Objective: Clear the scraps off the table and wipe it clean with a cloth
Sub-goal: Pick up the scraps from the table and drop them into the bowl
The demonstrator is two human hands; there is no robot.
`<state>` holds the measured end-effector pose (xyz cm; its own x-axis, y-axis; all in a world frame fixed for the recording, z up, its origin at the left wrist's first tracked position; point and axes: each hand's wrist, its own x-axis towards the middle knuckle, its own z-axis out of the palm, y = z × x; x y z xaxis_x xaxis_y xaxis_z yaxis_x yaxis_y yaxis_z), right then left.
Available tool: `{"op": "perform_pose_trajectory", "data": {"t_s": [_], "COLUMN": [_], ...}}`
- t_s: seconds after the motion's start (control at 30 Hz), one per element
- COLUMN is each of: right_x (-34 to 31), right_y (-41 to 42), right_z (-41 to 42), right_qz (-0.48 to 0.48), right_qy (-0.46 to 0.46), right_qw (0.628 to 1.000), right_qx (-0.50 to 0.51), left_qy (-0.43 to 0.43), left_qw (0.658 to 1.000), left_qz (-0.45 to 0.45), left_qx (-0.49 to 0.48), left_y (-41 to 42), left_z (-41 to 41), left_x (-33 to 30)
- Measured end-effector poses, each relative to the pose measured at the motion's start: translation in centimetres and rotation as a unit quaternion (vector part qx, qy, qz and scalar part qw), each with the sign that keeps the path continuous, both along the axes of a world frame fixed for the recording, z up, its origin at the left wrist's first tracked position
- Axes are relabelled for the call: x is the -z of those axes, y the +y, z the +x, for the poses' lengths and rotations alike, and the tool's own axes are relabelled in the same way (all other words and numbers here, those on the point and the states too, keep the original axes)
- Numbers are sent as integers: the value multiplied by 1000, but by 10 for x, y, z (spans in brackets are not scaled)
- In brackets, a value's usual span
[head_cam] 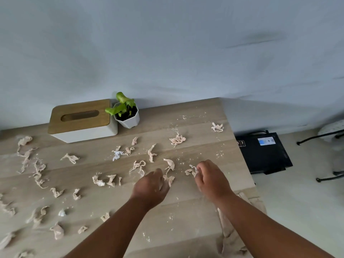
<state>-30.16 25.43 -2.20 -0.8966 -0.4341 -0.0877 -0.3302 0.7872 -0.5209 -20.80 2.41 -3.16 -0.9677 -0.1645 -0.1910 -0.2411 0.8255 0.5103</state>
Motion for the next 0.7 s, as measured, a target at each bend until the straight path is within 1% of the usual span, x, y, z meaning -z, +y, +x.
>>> {"op": "perform_pose_trajectory", "data": {"t_s": [0.1, 0.2, 0.4, 0.6, 0.7], "right_x": [7, 15, 25, 26, 22], "right_y": [-3, -6, -12, -16, -16], "right_z": [-7, -9, -10, -6, -2], "right_qz": [66, 115, 99, 111, 97], "right_qy": [21, 27, 79, 103, 98], "right_qw": [996, 990, 988, 984, 987], "right_qx": [-52, -81, -89, -93, -88], "left_qy": [-18, -14, -7, 17, 8], "left_qw": [1000, 999, 999, 998, 998], "left_qz": [-21, -16, -33, -65, -66], "left_qx": [-12, -26, -15, 9, 6], "left_y": [4, 8, 14, 16, 18], "left_z": [0, 1, 6, 15, 17], "left_x": [9, 16, 21, 22, 18]}}
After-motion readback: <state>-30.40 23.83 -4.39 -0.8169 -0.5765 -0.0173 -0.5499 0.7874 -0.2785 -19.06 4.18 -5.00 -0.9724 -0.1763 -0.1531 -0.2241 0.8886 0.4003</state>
